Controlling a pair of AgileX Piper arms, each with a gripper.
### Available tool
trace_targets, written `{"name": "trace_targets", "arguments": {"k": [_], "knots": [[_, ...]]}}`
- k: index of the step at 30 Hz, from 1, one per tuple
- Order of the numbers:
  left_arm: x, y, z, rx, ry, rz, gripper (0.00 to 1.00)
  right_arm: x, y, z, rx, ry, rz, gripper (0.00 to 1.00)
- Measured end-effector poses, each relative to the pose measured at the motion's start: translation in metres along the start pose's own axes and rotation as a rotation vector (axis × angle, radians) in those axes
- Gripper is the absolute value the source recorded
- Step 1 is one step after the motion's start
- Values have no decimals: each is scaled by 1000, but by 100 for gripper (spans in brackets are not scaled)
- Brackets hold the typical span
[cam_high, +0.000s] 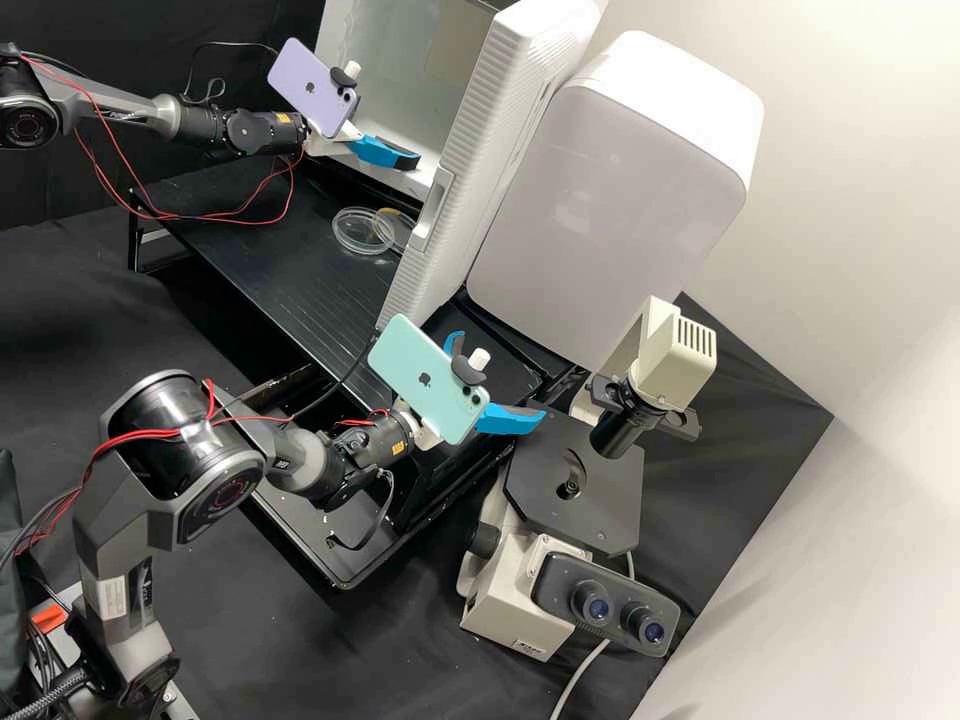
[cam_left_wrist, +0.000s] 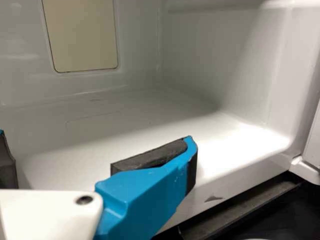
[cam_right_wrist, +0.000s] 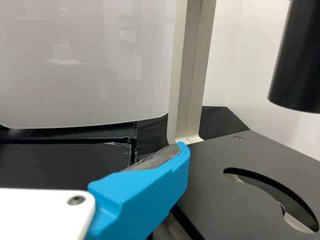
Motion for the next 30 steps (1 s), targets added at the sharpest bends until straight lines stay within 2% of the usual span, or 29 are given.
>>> {"name": "trace_targets", "arguments": {"k": [9,15,20,27,30], "knots": [[-4,-2,-1,-18,-23,-2,100,0,0,0,0,0,0,100],[-26,-2,1,-25,-62,-27,100,0,0,0,0,0,0,100],[-47,-4,8,-14,-91,-41,100,0,0,0,0,0,0,100],[-65,-6,14,-18,-106,-62,100,0,0,0,0,0,0,100],[-70,-8,13,-17,-105,-56,100,0,0,0,0,0,0,100]]}}
